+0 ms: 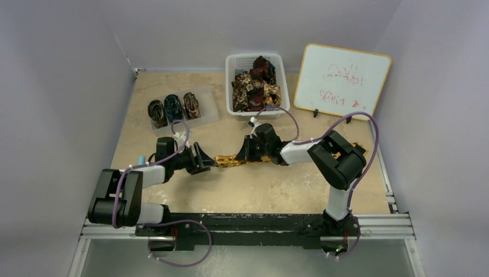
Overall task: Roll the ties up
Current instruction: Roll the tie at the center of the board.
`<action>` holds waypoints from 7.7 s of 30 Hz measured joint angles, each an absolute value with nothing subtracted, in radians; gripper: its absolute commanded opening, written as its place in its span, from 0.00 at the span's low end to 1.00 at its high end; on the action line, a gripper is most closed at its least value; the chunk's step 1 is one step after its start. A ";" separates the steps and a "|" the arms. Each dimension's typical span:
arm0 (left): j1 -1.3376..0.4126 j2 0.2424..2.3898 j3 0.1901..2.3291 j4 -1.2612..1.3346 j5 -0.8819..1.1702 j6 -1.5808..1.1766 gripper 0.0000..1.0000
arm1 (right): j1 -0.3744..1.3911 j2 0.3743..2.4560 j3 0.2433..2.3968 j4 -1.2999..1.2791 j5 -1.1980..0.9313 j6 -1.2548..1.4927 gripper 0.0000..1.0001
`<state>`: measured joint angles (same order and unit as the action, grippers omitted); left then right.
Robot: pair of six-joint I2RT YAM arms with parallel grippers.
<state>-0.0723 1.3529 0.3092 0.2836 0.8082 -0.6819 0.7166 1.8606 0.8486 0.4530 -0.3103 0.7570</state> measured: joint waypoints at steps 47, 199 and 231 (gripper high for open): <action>-0.250 1.408 0.299 0.413 0.487 -0.997 0.00 | 0.699 1.887 0.854 0.488 -0.403 0.675 0.13; -0.655 1.374 0.932 -0.718 -0.220 -0.663 0.00 | 0.846 1.959 0.993 0.451 -0.331 0.791 0.03; -0.655 1.342 0.918 -0.615 -0.078 -0.661 0.00 | 0.876 1.971 0.994 0.461 -0.304 0.824 0.02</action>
<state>-0.6552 1.3422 0.9180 -0.6147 -0.0780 -0.6605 0.8761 1.9713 0.9936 0.4614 -0.3042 0.8238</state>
